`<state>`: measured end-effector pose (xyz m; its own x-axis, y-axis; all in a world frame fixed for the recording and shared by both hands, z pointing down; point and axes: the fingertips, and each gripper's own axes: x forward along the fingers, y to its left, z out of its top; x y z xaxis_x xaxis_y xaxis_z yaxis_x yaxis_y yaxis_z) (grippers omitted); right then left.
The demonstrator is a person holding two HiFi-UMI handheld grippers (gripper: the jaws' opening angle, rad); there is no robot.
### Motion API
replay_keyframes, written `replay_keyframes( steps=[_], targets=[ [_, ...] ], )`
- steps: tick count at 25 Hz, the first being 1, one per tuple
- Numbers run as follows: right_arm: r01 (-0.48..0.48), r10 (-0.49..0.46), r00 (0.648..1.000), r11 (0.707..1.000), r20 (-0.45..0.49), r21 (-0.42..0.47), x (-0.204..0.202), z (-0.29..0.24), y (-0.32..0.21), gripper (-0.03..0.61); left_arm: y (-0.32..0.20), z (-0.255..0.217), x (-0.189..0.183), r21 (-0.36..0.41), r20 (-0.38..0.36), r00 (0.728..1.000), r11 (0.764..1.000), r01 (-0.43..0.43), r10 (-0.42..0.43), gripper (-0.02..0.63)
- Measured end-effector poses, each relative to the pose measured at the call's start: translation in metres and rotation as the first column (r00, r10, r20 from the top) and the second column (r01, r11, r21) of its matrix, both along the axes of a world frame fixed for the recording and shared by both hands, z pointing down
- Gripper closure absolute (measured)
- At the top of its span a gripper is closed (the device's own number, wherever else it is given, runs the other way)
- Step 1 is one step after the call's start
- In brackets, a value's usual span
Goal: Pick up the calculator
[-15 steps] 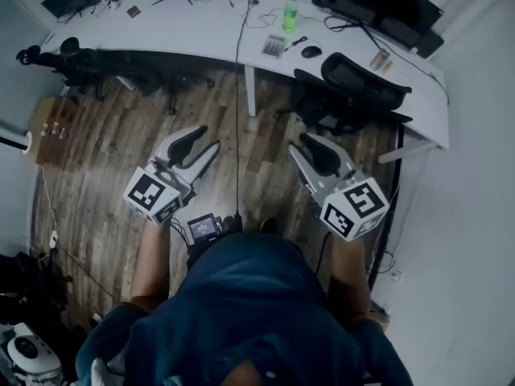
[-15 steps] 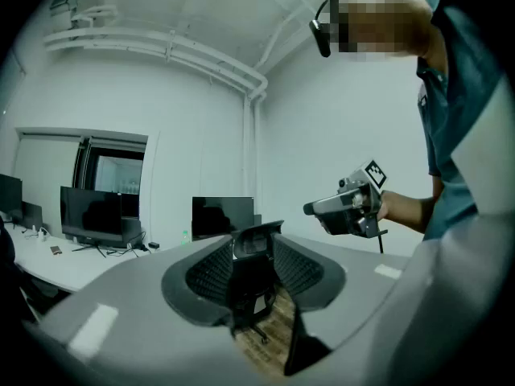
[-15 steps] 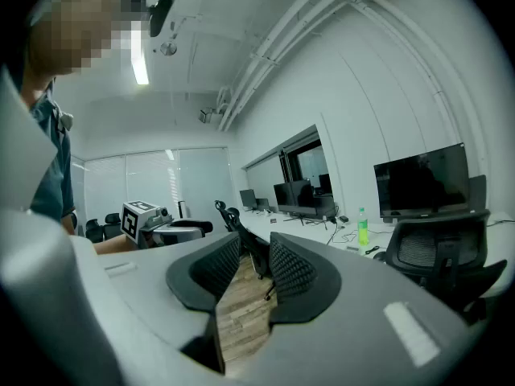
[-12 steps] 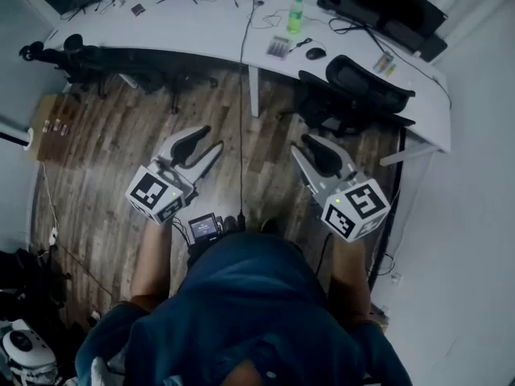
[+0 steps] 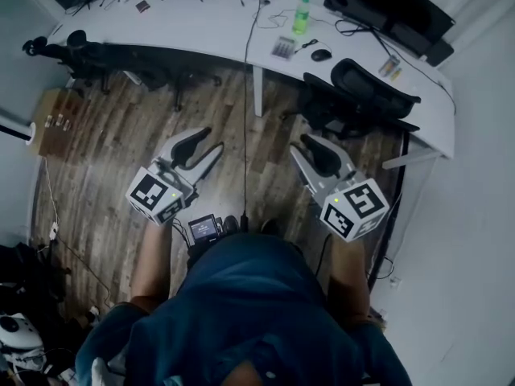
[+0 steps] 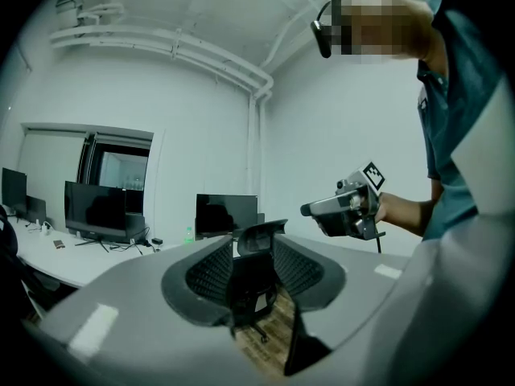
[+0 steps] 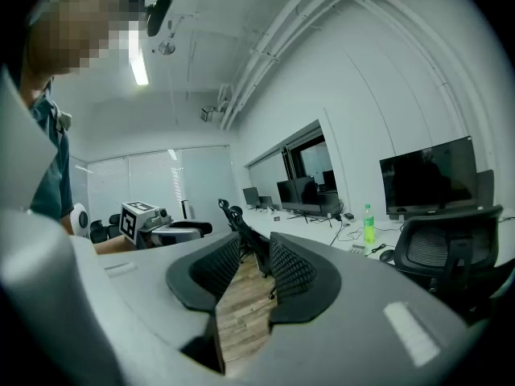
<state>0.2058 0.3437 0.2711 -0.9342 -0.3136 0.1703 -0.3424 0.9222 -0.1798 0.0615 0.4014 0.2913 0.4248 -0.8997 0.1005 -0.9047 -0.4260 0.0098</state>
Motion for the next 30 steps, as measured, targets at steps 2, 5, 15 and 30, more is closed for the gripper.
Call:
replay_keyframes(
  steps=[2,5,15,30],
  targets=[
    [0.005,-0.005,1.0,1.0,0.005,-0.003,0.002,0.001,-0.005,0.454,-0.004,0.001,0.002,-0.002,0.0,1.0,1.0,0.004,-0.004,0.459],
    [0.016,-0.015,0.999,1.0,0.028,-0.015,0.005,-0.001,-0.013,0.454,-0.01,0.001,0.008,-0.009,-0.002,1.0,1.0,0.012,-0.012,0.459],
    [0.077,-0.072,0.995,0.995,0.067,-0.066,0.01,0.004,-0.035,0.451,-0.022,0.007,0.013,0.005,-0.006,0.997,0.997,0.072,-0.072,0.459],
    [0.057,-0.053,0.998,0.995,0.043,-0.081,-0.094,0.014,-0.056,0.451,-0.046,0.018,-0.078,0.039,-0.018,0.999,0.999,0.039,-0.038,0.459]
  ],
)
